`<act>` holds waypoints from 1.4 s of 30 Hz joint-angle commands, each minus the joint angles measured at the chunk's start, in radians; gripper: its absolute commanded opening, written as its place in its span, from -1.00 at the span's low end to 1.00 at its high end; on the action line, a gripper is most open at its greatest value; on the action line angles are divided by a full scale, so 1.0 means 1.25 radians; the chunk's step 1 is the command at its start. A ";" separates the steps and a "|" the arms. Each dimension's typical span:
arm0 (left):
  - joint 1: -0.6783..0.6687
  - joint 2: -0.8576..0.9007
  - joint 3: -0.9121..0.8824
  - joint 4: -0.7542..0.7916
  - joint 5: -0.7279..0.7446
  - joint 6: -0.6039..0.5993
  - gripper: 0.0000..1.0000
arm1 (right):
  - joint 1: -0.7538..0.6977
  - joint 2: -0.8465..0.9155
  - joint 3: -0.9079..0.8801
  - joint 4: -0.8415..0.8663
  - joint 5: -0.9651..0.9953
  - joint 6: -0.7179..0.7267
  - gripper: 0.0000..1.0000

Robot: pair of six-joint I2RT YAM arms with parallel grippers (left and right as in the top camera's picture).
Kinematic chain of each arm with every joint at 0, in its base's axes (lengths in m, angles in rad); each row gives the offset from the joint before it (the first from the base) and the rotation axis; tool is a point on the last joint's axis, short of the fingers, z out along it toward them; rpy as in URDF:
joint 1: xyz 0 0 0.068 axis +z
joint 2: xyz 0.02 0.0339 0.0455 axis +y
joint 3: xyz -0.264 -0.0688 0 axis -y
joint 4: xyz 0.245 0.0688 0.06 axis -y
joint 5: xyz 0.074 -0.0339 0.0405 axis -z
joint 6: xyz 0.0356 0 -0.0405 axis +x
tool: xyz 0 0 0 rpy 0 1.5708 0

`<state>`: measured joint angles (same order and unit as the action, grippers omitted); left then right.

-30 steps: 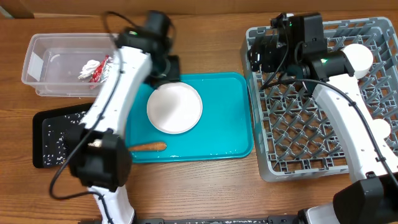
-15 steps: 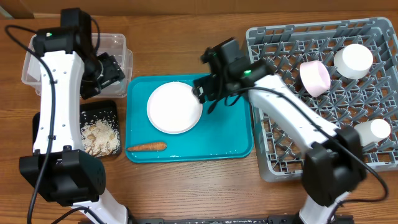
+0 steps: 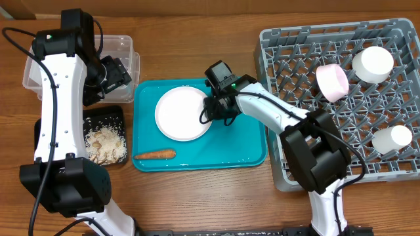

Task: Sort waste into correct bins and load items into the dishwasher
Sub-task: 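Hand the white plate from the left gripper to the right gripper, then stand the white plate upright in the rack's left side with the right gripper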

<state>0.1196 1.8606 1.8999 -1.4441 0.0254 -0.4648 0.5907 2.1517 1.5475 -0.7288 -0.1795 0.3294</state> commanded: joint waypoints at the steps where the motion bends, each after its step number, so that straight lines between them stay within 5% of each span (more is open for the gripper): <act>1: -0.002 -0.014 0.009 0.004 0.001 -0.005 0.67 | 0.003 0.017 0.003 -0.002 0.002 0.024 -0.71; 2: -0.002 -0.014 0.009 0.005 0.001 -0.005 0.68 | -0.002 0.017 0.003 -0.004 0.003 0.053 -0.92; 10: -0.002 -0.014 0.009 0.012 0.001 -0.005 0.70 | -0.099 -0.032 0.089 -0.091 0.049 0.069 -0.92; 15: -0.002 -0.014 0.009 0.013 0.001 -0.006 0.69 | -0.157 -0.107 0.226 -0.209 0.176 -0.034 -0.92; 21: -0.002 -0.014 0.009 0.013 0.000 -0.006 0.69 | -0.190 -0.220 0.324 -0.257 0.475 -0.120 -0.92; 27: -0.002 -0.014 0.009 0.020 0.001 -0.009 0.70 | -0.227 -0.243 0.296 -0.296 1.074 -0.020 -0.92; 42: -0.002 -0.014 0.009 0.022 0.001 -0.009 0.71 | -0.208 -0.238 0.022 -0.211 0.933 0.076 -0.92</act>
<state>0.1196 1.8606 1.8999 -1.4174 0.0254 -0.4652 0.2989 1.8599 1.5875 -1.0050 1.0557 0.3973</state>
